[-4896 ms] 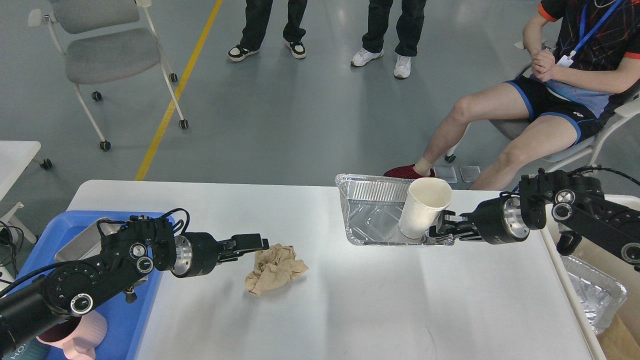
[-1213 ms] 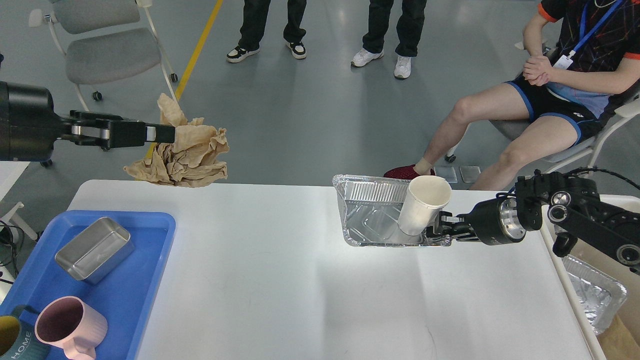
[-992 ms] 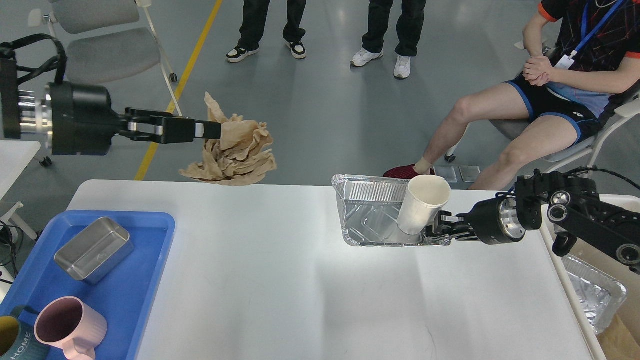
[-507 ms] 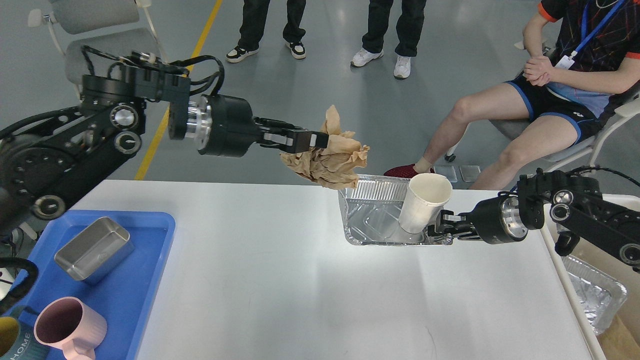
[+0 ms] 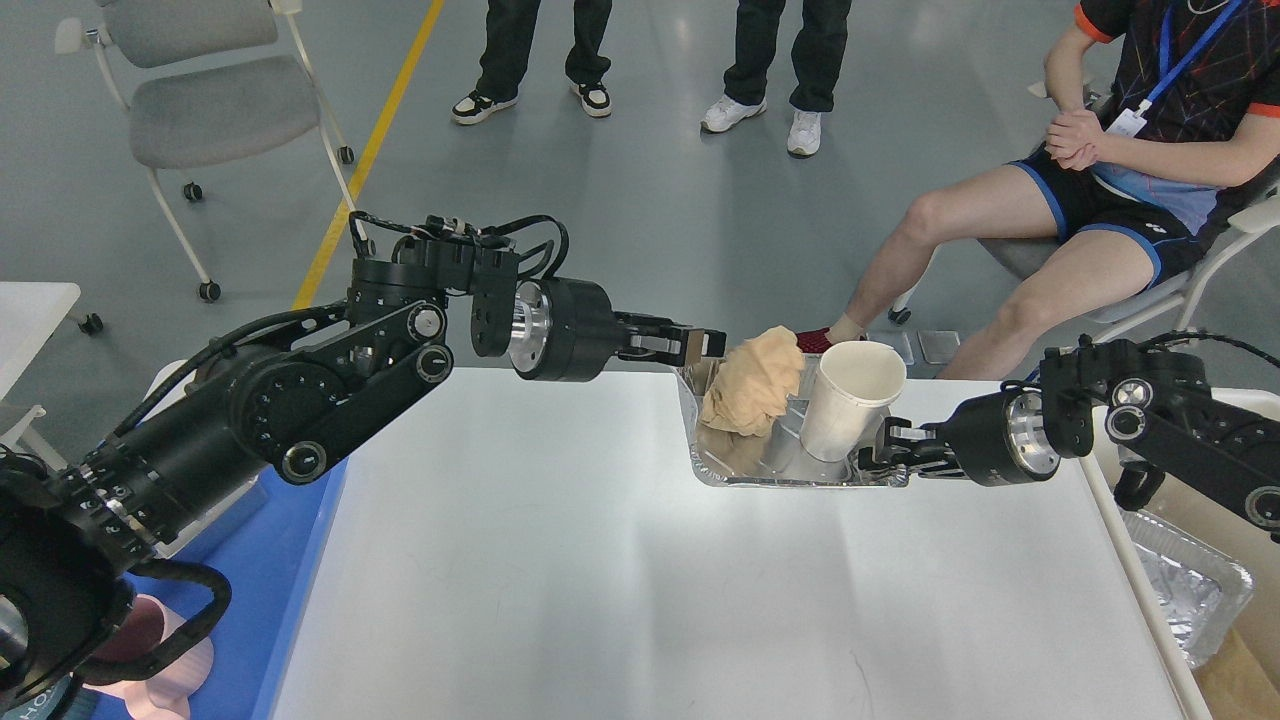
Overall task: Tidy desktop
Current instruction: 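Lift the paper bag and carry it over the foil tray, then drop the paper bag into the foil tray and raise the left gripper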
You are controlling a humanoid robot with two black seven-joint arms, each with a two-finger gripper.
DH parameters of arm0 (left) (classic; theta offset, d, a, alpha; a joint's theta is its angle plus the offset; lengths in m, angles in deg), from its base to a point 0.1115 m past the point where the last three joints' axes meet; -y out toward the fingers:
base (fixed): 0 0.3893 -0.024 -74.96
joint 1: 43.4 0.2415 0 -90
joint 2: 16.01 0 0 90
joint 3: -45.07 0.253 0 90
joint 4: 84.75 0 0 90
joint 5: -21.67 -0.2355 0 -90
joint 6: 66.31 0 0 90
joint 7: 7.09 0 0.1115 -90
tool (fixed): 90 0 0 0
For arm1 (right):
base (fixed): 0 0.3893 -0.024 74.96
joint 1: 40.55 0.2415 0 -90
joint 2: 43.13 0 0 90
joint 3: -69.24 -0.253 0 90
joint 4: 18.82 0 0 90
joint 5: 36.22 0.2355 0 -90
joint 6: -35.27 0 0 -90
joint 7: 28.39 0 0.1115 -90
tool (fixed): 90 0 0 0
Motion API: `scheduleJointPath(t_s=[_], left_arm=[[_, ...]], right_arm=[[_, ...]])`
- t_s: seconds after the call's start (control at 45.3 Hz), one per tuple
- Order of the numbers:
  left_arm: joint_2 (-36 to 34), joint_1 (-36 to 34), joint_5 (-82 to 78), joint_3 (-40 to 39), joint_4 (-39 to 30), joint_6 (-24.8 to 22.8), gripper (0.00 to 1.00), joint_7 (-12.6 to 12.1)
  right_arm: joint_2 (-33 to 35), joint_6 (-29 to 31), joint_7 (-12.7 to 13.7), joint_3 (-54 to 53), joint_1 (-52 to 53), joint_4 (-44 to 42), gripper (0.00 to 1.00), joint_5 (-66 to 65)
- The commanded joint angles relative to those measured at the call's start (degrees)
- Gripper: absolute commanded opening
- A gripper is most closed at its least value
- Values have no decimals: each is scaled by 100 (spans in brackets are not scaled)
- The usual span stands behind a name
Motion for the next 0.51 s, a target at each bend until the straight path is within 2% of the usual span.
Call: scheduleJointPath(t_s=[0.0,0.066,0.198,0.265,0.397,0.485], left_arm=[[297,123,73,87,217,237,47,-35],[394,176,99,87,270,325,65,-105],[411,247,143,26,270,343,87,-140],[411,264,152,-1,270,343,92,-140],[394,256,407,-36,270,334,95,-158],[394,282,1293,-360,270,500,95,-167]], right_arm=[[3,0,0,-1,0,-1,0,0],[12,0,0,-1,0,8,0,0],[12,0,0,-10,0,-1,0,0],[-6,0,0,-1,0,-1,0,0],[-23,0,9,-1,0,-1,0,0],[-23,0,0,-1,0,-1,0,0]])
